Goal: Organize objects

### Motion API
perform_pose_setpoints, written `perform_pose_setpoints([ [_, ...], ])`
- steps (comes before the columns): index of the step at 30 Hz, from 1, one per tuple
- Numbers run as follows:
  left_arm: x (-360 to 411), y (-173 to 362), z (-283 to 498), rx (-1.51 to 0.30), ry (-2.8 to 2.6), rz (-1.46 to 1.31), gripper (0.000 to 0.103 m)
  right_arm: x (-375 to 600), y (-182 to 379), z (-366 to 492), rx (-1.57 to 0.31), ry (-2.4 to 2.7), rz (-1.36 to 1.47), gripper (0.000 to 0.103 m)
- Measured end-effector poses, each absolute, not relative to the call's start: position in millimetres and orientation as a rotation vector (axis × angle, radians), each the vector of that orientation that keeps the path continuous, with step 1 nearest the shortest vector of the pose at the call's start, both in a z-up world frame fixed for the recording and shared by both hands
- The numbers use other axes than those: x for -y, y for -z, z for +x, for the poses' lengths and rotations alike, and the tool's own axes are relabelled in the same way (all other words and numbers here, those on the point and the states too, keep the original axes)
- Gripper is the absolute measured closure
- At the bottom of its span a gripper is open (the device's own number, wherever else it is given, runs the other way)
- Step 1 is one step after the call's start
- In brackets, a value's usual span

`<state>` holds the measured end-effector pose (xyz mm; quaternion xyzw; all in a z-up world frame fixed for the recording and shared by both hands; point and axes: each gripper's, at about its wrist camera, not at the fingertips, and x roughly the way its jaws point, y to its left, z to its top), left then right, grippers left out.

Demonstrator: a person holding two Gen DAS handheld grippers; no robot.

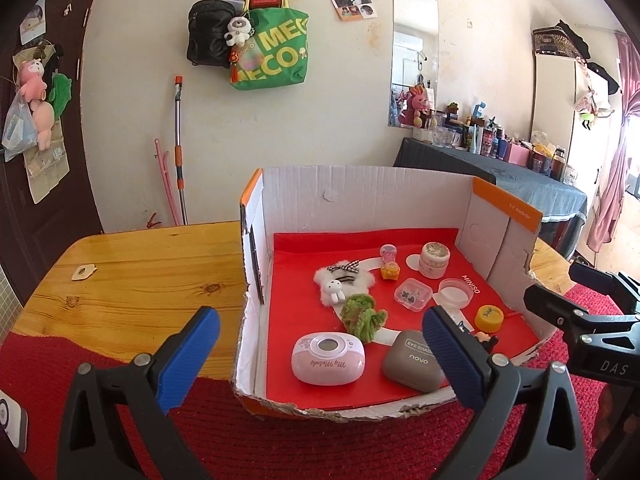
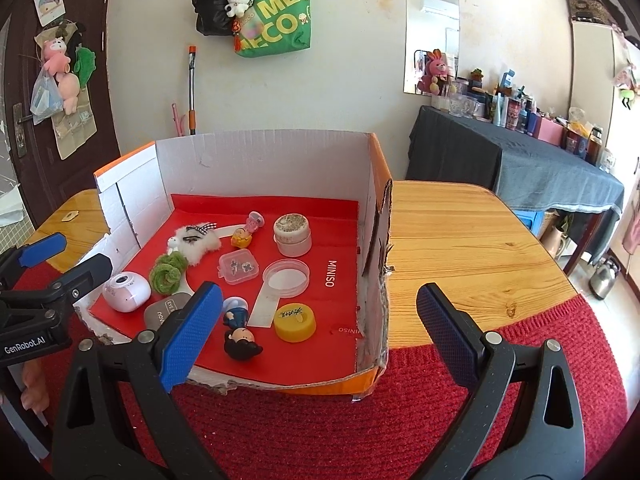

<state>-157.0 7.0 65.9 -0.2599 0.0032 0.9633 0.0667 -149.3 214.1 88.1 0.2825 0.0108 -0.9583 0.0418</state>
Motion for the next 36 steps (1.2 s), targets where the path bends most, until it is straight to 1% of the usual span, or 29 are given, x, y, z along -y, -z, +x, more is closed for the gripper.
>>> perform_pose_setpoints([
  [5,-8.0,-77.5,-136.5,-0.006,-2.876,-0.804,0.000,-217.9,-96.2,-131.4,0.018,2.898,0.896,0.004],
  [8,-7.8,-75.9,-123.3,-0.004,-2.859,-0.852,0.000,-218.4,-95.7,-118.3,0.041,2.871,0.929,0.004],
  [14,-7.1,-52.7,-105.7,0.053,-2.804,-1.038,0.000,-213.8,-79.5,-98.8,0.021,2.835,1.059,0.004],
  [17,-11.9,-39.3,-102.4,0.035,-2.791,-1.121,0.000,-210.9,-66.3,-97.0,0.033,2.798,1.136,0.004],
  [19,-14.8,-31.3,-102.0,0.019,-2.786,-1.170,0.000,-207.6,-56.9,-98.0,0.010,2.791,1.187,0.004],
  [26,-14.0,-3.4,-109.2,0.056,-2.742,-1.325,0.000,-206.0,-35.4,-104.9,-0.032,2.800,1.315,0.004],
  [29,-15.9,0.5,-108.8,0.022,-2.764,-1.333,0.000,-207.6,-27.7,-107.5,-0.056,2.801,1.370,0.003],
  [33,-18.5,2.4,-110.2,-0.007,-2.783,-1.364,0.000,-211.3,-26.8,-106.9,-0.030,2.816,1.371,0.000],
  [36,-16.4,2.4,-110.1,0.006,-2.798,-1.364,0.000,-210.9,-26.7,-106.7,-0.036,2.824,1.365,0.000],
])
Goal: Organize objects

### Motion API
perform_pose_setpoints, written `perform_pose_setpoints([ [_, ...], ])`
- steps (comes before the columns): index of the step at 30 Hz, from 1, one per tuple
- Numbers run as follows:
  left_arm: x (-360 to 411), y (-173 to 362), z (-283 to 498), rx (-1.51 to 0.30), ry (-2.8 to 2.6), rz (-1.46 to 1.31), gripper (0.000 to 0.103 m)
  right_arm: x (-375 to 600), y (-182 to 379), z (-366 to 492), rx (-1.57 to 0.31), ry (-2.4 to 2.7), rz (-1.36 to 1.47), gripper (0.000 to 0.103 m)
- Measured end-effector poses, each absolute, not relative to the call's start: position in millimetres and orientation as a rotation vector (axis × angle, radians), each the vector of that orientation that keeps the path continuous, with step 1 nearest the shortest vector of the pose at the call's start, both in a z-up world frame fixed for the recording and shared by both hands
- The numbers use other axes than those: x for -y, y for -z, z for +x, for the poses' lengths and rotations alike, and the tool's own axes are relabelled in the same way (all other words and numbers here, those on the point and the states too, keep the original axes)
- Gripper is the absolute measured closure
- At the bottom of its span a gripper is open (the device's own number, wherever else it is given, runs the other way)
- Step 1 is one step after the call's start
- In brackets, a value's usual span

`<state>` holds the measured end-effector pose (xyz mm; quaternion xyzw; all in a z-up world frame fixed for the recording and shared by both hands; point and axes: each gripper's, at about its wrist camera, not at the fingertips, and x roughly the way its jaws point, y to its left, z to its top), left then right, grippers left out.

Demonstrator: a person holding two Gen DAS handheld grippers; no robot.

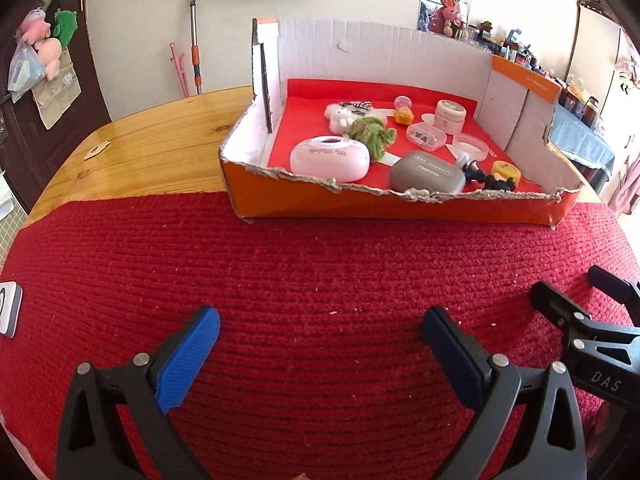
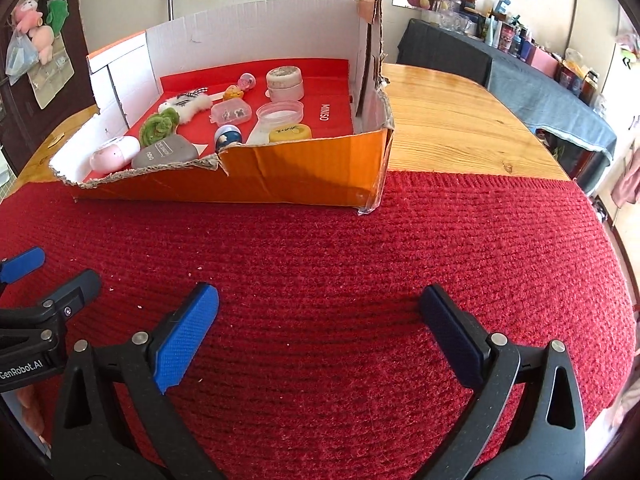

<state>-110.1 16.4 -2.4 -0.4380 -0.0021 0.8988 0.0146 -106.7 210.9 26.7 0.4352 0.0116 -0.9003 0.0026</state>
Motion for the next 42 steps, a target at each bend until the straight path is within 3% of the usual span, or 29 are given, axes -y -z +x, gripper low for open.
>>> perform_pose_setpoints([
  [42,-11.8,2.8,-111.9,0.016,-2.831,-1.361,0.000,-213.5,-28.5,-108.1,-0.019,2.844,1.364,0.000],
])
